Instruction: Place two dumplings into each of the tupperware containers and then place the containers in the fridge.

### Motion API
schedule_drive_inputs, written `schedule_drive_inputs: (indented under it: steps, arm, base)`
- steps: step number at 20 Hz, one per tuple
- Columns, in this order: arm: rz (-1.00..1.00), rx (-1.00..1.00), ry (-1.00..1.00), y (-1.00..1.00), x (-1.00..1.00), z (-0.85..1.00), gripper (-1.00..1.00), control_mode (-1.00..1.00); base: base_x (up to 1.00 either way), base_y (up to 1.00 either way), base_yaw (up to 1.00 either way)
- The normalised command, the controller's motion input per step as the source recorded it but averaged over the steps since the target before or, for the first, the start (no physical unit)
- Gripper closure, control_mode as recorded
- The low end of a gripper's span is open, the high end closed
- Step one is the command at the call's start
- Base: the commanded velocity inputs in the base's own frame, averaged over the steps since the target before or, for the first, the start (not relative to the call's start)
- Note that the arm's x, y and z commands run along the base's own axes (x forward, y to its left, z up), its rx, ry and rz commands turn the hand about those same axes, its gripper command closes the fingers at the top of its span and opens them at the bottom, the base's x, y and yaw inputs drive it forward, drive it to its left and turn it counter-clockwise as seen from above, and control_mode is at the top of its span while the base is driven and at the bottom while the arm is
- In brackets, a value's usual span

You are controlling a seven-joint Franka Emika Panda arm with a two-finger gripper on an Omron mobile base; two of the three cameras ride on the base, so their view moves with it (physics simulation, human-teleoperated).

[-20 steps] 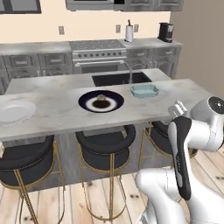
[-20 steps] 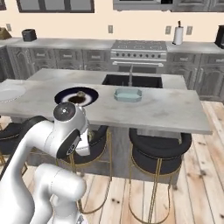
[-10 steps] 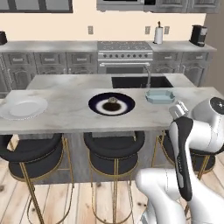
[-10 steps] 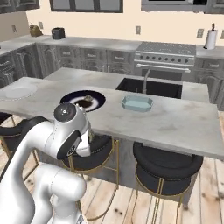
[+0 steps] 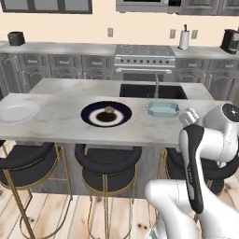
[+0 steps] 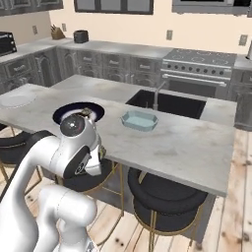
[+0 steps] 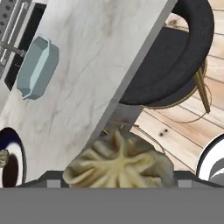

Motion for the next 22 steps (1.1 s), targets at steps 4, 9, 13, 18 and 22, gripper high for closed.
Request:
schedule_drive_inputs:
  steps: [4, 9, 13, 18, 22]
  arm:
    - [0.0, 0.0, 0.0, 0.0, 0.0, 0.0, 1.0, 1.0]
    - [0.0, 0.0, 0.0, 0.0, 0.0, 0.0, 1.0, 1.0]
    - [0.0, 0.0, 0.0, 0.0, 0.0, 0.0, 1.0, 1.0]
    - [0.0, 0.0, 0.0, 0.0, 0.0, 0.0, 1.0, 1.0]
    - [-0.03, -0.07, 0.0, 0.05, 0.77, 0.0, 1.0, -1.0]
  base:
    - [0.34, -0.57, 0.24]
    - [0.47, -0.46, 0.21]
    - [0.17, -0.03, 0.07]
    - [0.27, 0.03, -0.03]
    - [0.0, 0.0, 0.0]
